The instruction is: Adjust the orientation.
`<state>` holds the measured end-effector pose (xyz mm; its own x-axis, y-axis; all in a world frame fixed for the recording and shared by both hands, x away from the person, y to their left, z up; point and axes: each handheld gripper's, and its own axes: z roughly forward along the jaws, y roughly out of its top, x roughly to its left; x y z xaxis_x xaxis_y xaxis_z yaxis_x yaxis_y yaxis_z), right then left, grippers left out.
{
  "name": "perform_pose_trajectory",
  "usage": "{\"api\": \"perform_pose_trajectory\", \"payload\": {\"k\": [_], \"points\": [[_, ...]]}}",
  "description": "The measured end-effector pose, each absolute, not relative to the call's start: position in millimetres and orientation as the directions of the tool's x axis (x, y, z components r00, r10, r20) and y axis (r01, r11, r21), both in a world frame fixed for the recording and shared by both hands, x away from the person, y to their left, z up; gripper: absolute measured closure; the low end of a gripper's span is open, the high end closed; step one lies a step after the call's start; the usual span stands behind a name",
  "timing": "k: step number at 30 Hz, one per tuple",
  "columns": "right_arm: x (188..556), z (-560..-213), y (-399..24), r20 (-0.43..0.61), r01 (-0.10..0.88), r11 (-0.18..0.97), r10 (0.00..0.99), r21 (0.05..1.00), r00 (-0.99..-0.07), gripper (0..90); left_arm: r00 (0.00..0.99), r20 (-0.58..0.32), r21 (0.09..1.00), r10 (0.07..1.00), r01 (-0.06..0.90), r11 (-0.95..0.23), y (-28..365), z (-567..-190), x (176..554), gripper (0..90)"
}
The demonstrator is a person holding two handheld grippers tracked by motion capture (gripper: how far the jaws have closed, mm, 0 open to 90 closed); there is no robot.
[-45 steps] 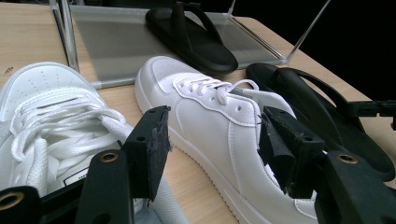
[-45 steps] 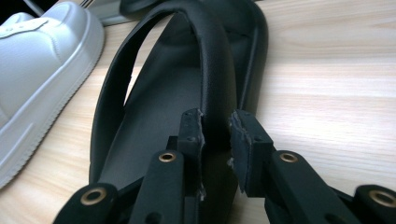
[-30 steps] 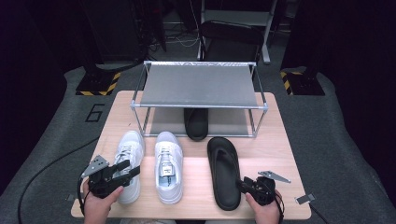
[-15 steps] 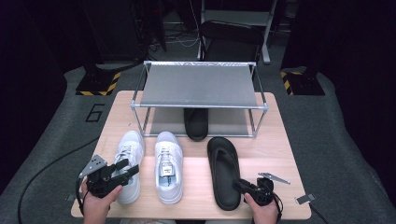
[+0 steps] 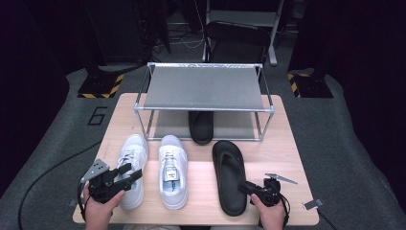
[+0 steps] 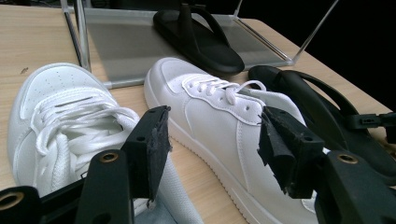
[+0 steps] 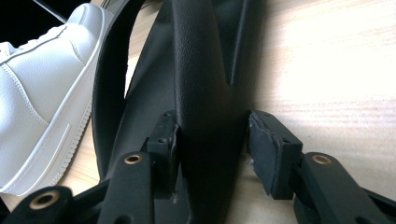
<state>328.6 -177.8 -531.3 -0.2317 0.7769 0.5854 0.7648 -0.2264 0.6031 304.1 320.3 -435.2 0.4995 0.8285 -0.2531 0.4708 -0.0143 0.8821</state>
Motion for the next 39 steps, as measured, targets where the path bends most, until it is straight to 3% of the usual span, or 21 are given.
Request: {"api": "perform_pose_trajectory", "payload": {"k": [13,39], "points": [[327,-529,-182,0.563,0.756,-0.212,0.791,0.619,-0.239,62.0,0.499,-0.255,0.882,0.828,0.471,-0.013,319,-435,304,42.8],[316,-529,-179,0.553,0.78,-0.117,0.769,0.615,-0.321,58.5,0.501,-0.25,0.888,0.829,0.459,-0.009,318,-434,304,42.8]]}}
